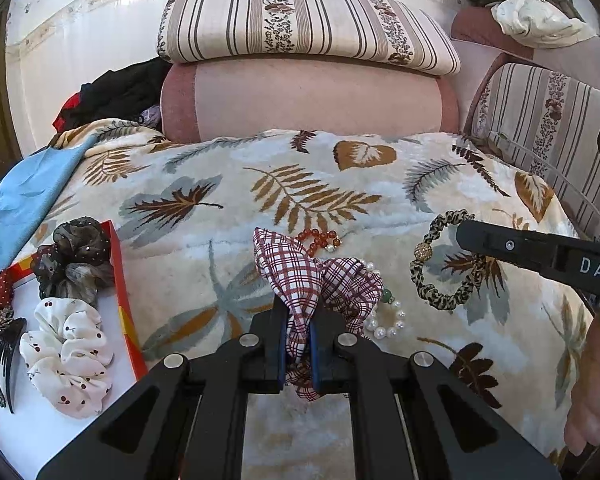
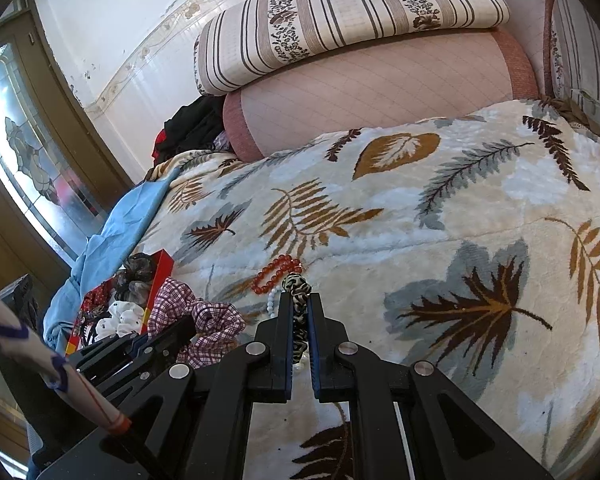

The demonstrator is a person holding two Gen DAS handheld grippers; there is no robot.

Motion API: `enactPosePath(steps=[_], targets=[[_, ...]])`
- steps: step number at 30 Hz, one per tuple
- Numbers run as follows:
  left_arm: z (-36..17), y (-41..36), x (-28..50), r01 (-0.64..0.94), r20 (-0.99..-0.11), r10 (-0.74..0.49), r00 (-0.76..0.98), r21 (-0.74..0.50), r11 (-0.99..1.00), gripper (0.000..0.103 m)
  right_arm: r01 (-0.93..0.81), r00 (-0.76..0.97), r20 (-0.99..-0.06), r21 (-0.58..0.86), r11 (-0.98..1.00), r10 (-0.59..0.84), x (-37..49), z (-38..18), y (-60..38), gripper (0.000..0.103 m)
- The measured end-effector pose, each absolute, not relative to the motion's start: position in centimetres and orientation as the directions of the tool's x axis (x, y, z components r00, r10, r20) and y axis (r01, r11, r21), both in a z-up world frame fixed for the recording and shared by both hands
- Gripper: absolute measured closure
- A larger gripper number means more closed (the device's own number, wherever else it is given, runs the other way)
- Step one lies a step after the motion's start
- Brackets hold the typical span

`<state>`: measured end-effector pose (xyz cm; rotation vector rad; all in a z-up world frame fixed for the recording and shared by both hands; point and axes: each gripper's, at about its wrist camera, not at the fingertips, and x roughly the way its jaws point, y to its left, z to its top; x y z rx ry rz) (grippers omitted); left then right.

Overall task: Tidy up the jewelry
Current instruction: 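Lift both held items and carry them over the red tray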

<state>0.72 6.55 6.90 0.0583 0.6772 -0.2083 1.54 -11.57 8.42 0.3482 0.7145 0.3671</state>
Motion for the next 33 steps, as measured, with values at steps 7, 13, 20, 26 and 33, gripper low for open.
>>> enactPosePath(steps=[7,13,20,26,33], targets=[[8.0,7.0,-0.2,0.203,-0.606,-0.171,0.777,-0.017,0.979,0.095,-0.223,0.701,-0.554,0.427,0.876,0.449,1.0,9.0,-11.2,0.096],[9.0,7.9,-1.6,0.182,-0.582,-0.16,0.797,-0.02,0.983,0.095,-0.231,0.712,-0.533,0.438,0.869,0.458,-0.3,9.8,-10.6,0.096],[10.8,10.4,-4.0,0.133,-0.546,-0.135,0.827,-0.044,0.99,0.095,-0.243,0.718,-0.498,0.474,0.846,0.485,-3.1,11.0,-9.3,0.096],[12.9,13.4,-7.0,0.069,-0.507,-0.085,0.858,-0.051,0.996,0.095,-0.251,0.706,-0.491,0.501,0.828,0.511,-5.3,11.5,-7.9,0.096],[13.1,19.9,-10.2,-0.068,-0.506,0.012,0.862,-0.092,0.993,0.095,-0.306,0.677,-0.495,0.484,0.82,0.545,-7.3,12.5,-4.4,0.096]])
